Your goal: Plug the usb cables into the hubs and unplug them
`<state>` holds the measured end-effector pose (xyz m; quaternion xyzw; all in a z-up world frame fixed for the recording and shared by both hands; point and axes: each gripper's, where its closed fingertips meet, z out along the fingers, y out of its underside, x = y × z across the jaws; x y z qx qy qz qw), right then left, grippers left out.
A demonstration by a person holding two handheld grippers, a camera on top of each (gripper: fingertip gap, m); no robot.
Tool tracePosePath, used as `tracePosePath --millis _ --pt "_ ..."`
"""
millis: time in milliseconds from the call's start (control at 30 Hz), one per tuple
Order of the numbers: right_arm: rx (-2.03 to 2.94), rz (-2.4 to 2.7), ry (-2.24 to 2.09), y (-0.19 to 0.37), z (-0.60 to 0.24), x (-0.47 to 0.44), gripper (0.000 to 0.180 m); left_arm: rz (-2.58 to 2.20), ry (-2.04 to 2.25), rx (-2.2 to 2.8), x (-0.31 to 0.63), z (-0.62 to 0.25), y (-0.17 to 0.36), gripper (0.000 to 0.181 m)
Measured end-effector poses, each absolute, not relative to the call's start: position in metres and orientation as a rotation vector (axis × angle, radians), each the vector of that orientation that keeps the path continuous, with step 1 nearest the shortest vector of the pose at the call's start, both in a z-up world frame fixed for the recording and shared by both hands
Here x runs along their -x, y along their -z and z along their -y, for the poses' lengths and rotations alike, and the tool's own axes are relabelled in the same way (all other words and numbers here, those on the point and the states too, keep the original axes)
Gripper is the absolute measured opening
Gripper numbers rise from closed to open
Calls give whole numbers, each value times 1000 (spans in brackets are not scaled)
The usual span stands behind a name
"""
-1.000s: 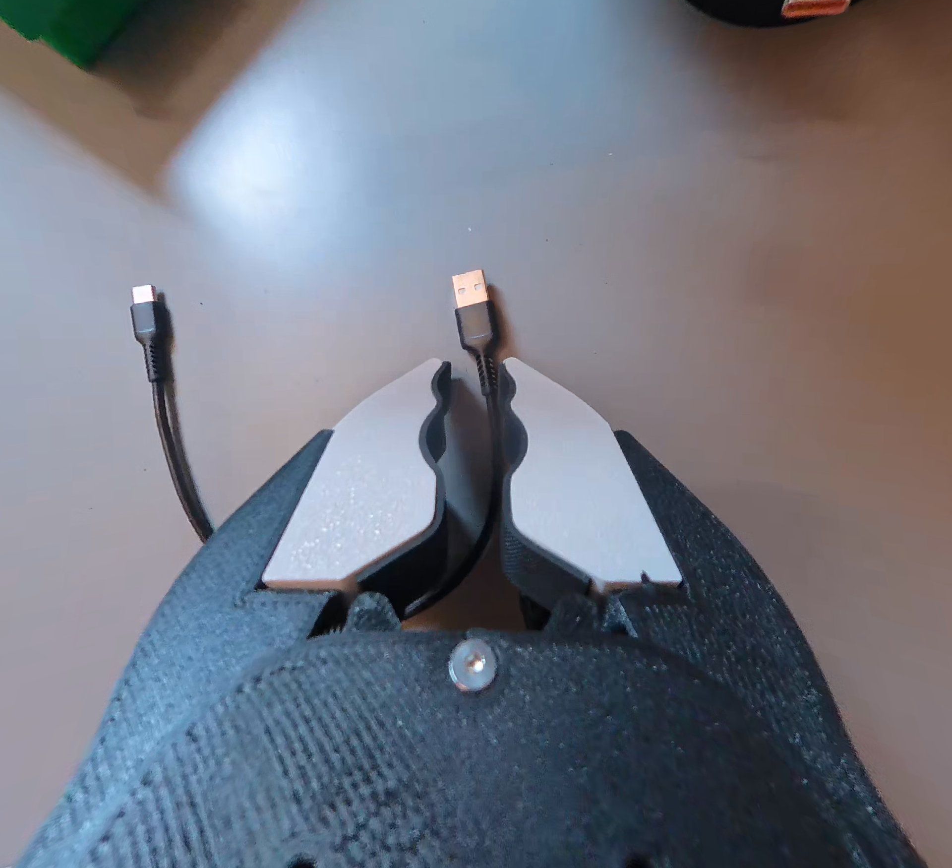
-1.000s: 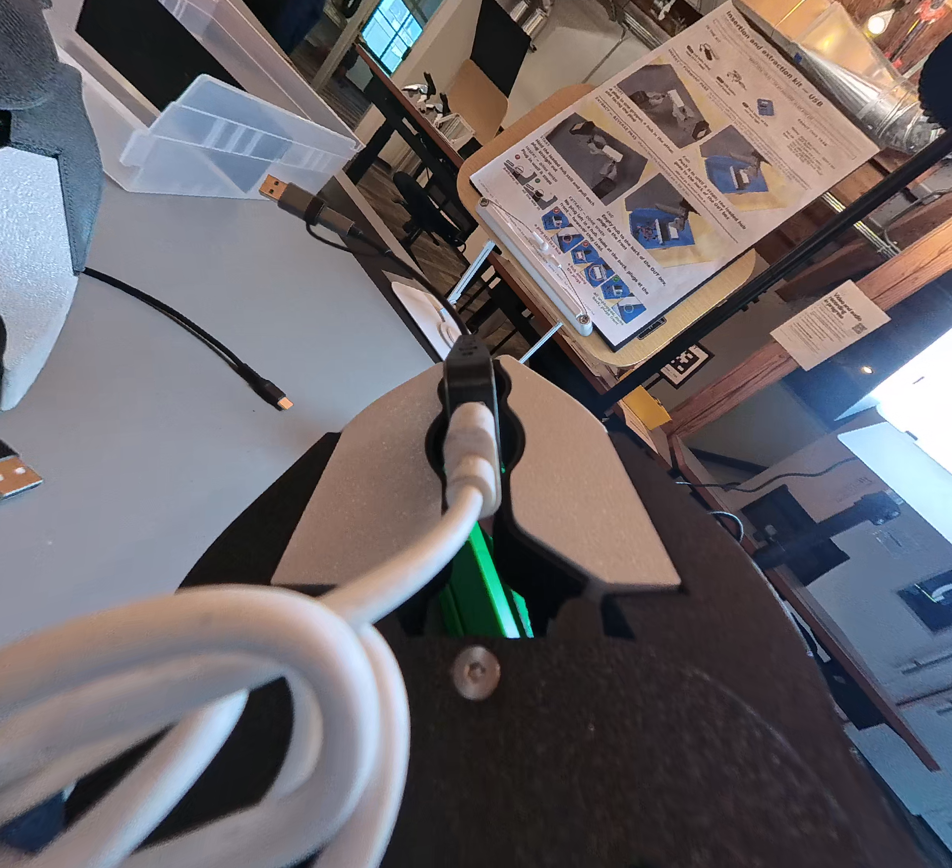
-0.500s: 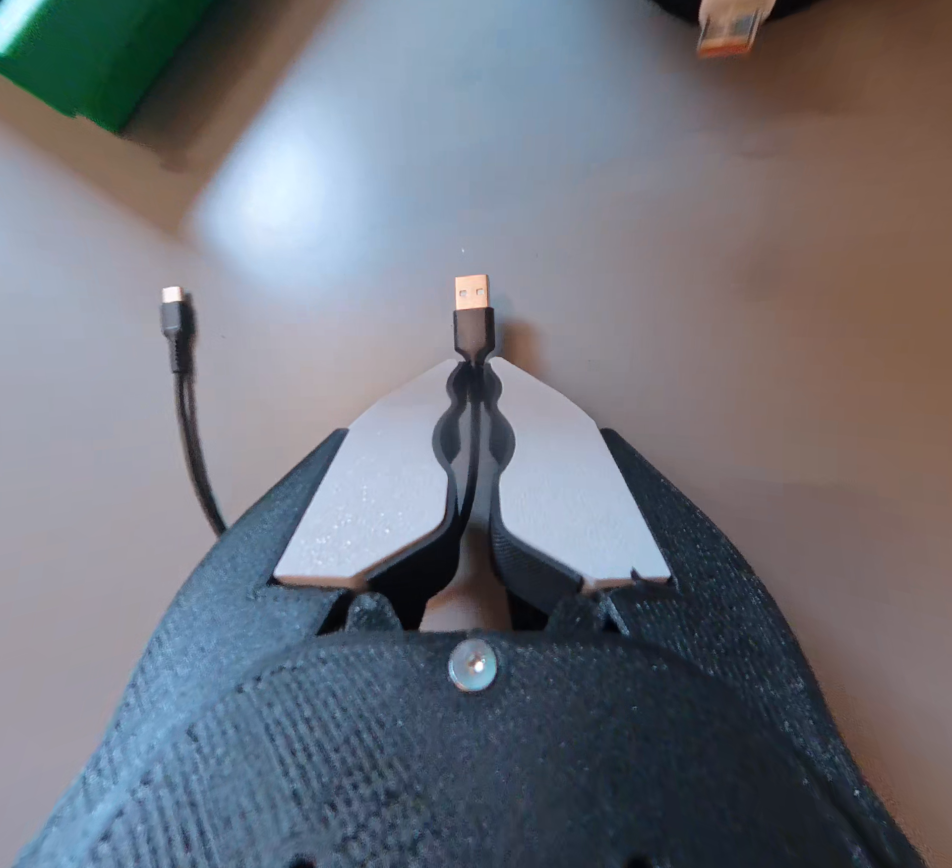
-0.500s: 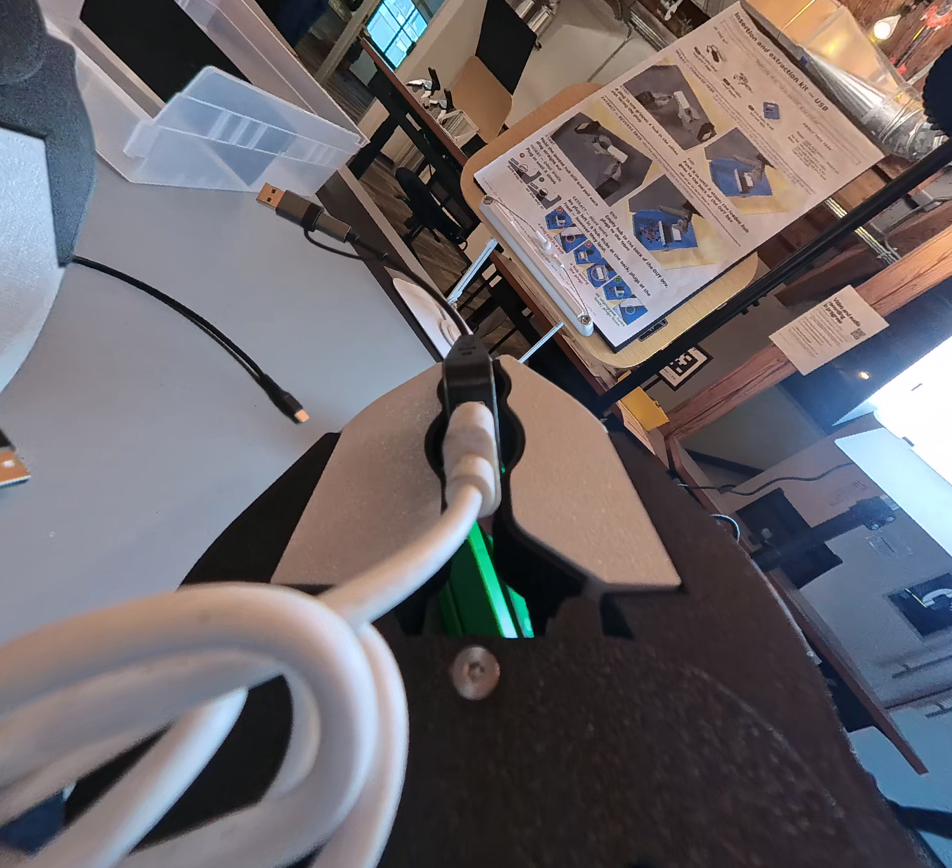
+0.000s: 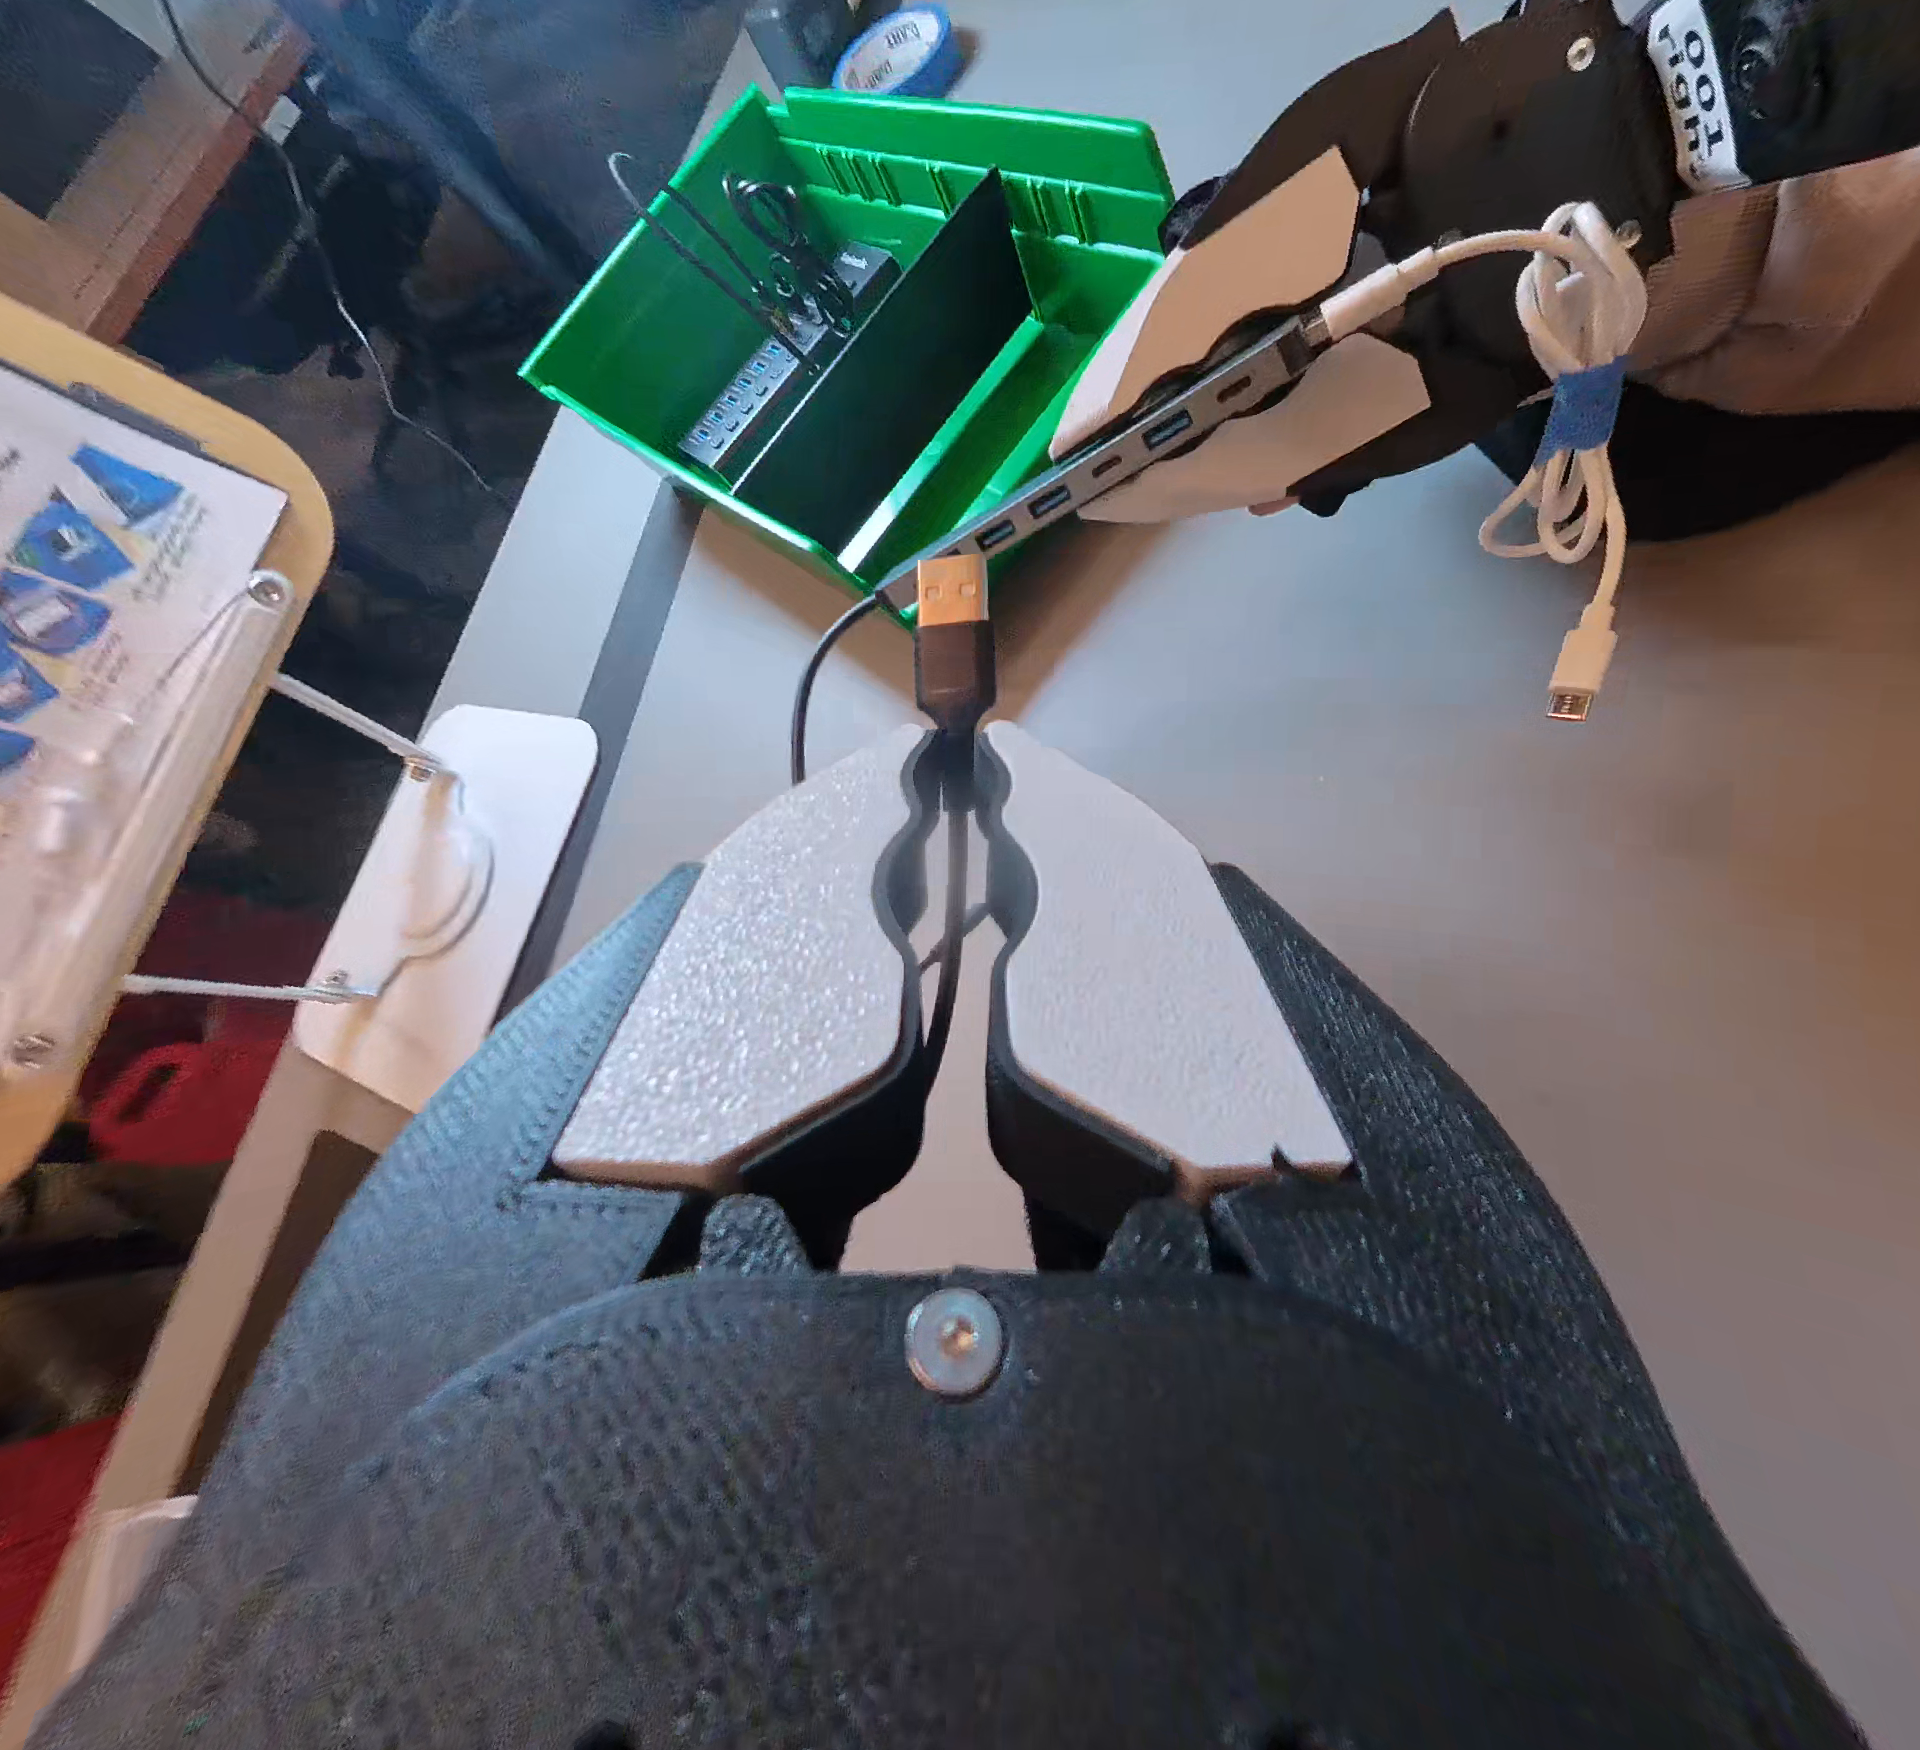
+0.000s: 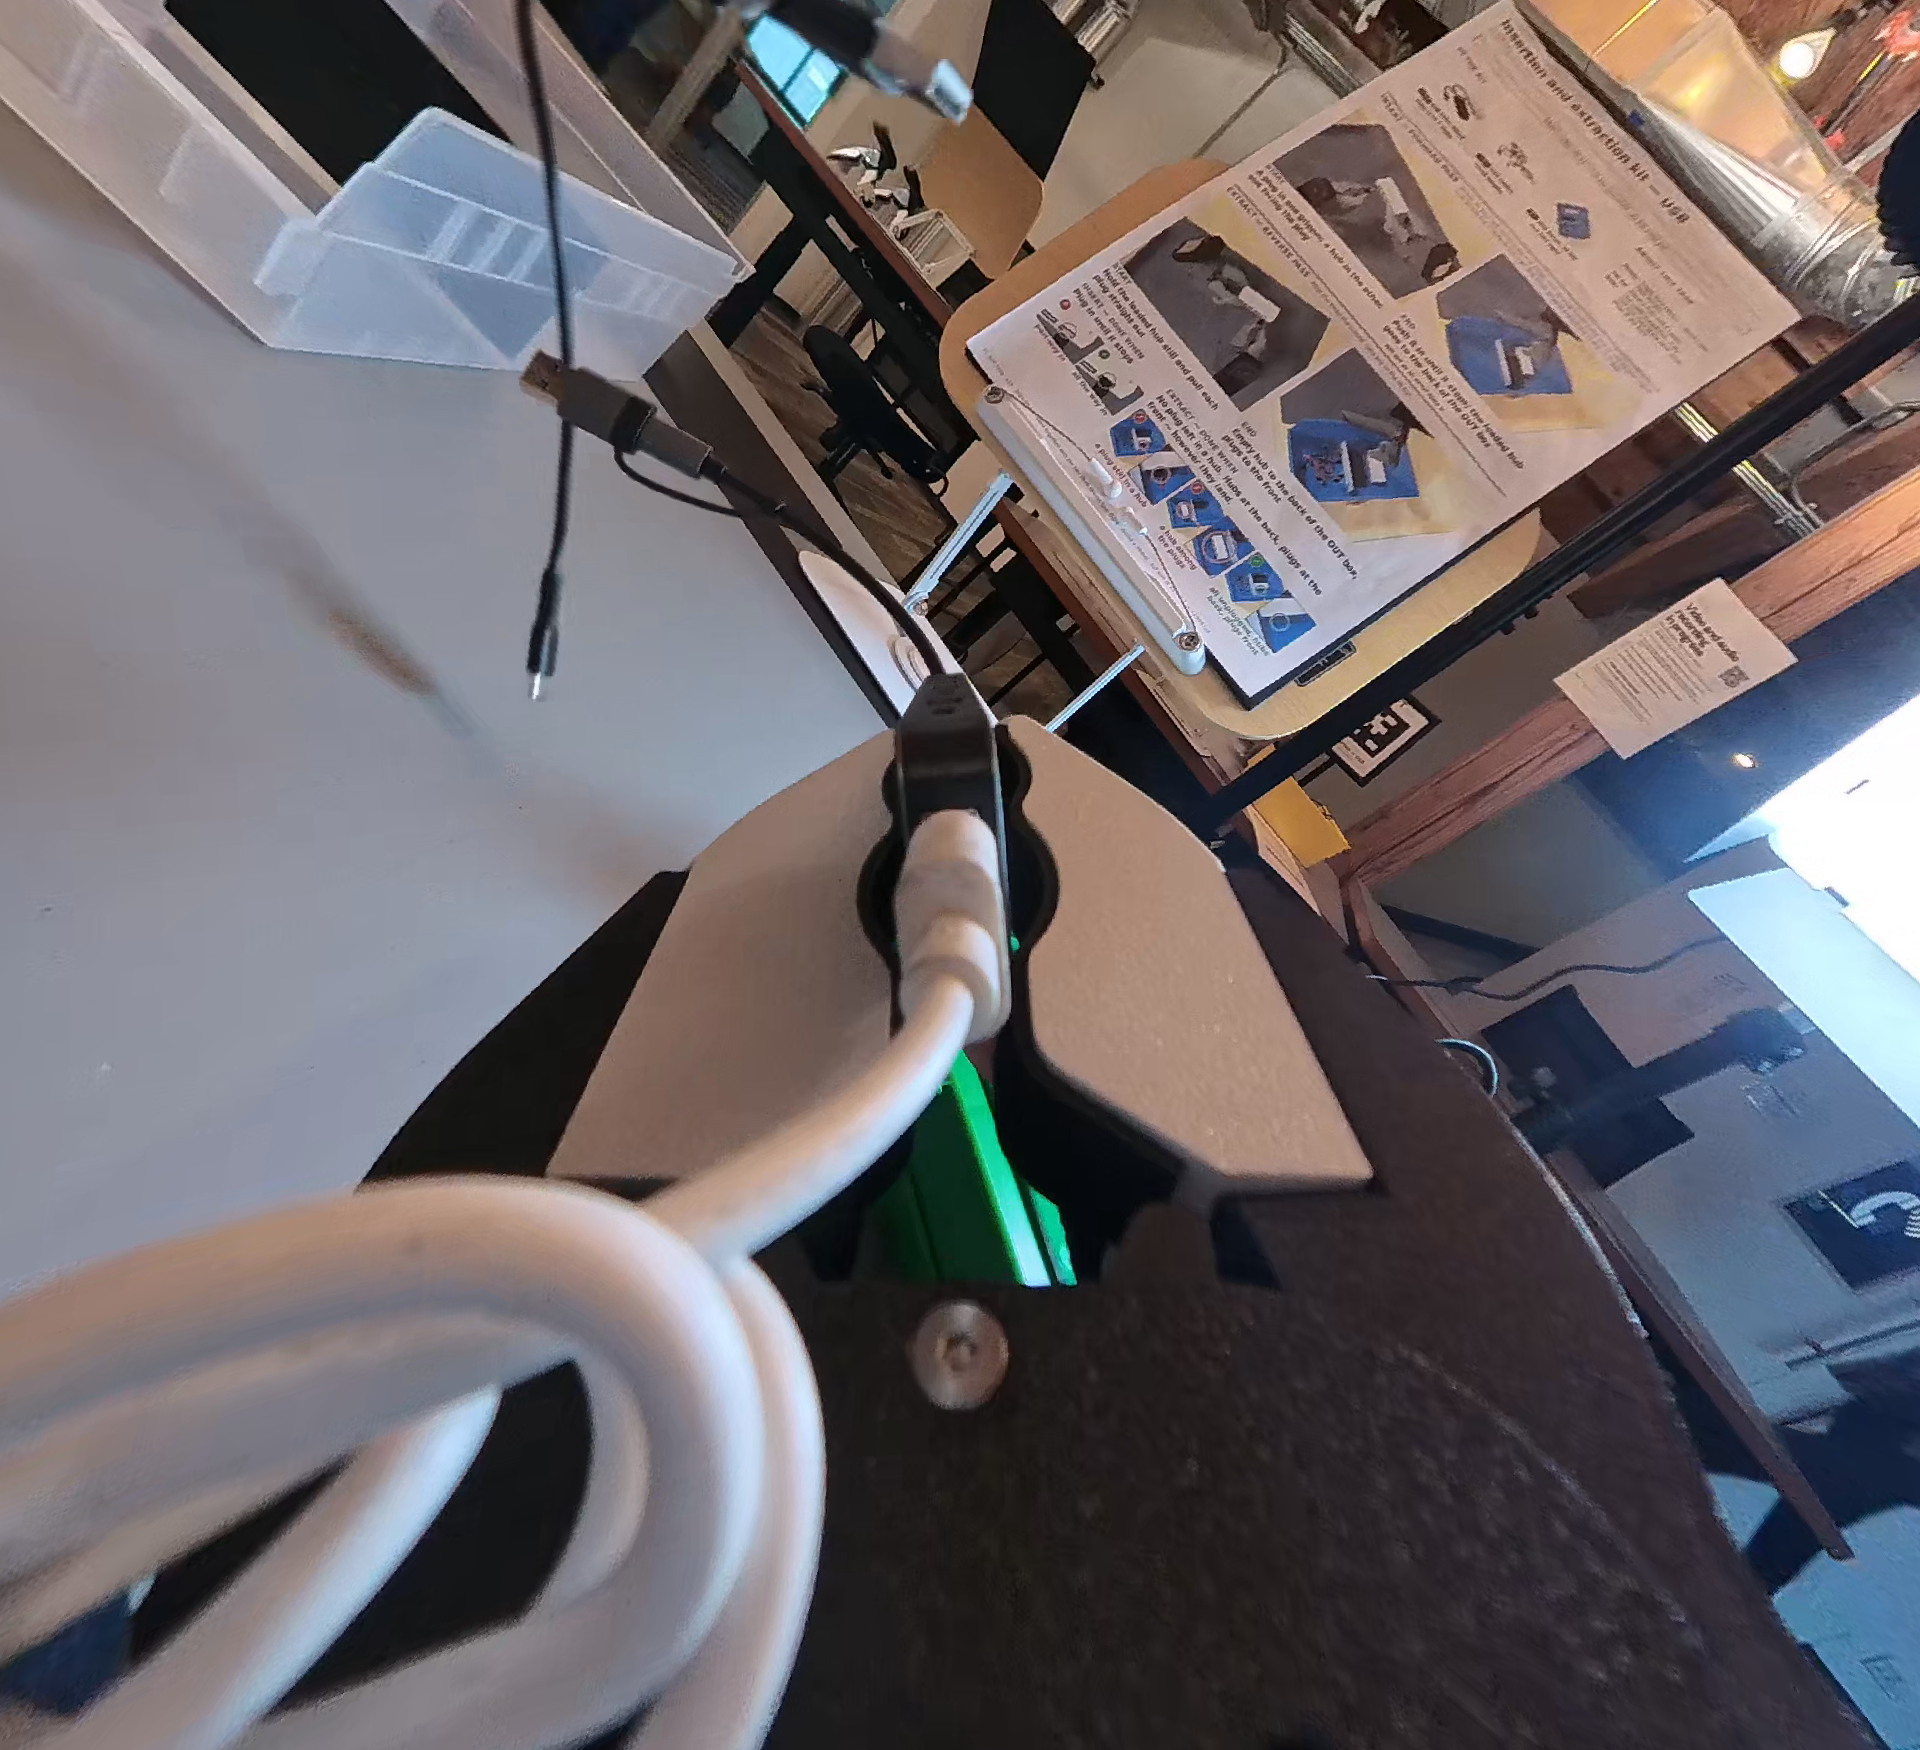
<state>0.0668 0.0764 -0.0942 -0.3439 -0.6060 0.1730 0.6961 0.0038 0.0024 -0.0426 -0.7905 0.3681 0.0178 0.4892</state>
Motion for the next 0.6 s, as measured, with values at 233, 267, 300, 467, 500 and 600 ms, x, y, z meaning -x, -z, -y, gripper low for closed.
tracePosePath --millis 233,267,300,467,500,600 --pt "722 1397 -345 101 -69 -64 13 -1081 -73 2025 -44 -18 76 6" --pt "709 1411 -336 103 -67 -63 13 -1102 -82 2049 -46 -19 87 6" --pt "696 1424 -331 104 -64 -61 13 -1123 -94 2074 -46 -19 97 6" --pt "659 1463 -288 110 -58 -59 13 -1166 -78 2110 -51 -18 114 6" --pt "652 1468 -273 111 -58 -58 13 -1171 -74 2112 -52 -17 114 6" --pt "624 1492 -198 116 -59 -57 12 -1182 -44 2122 -55 -13 116 6"
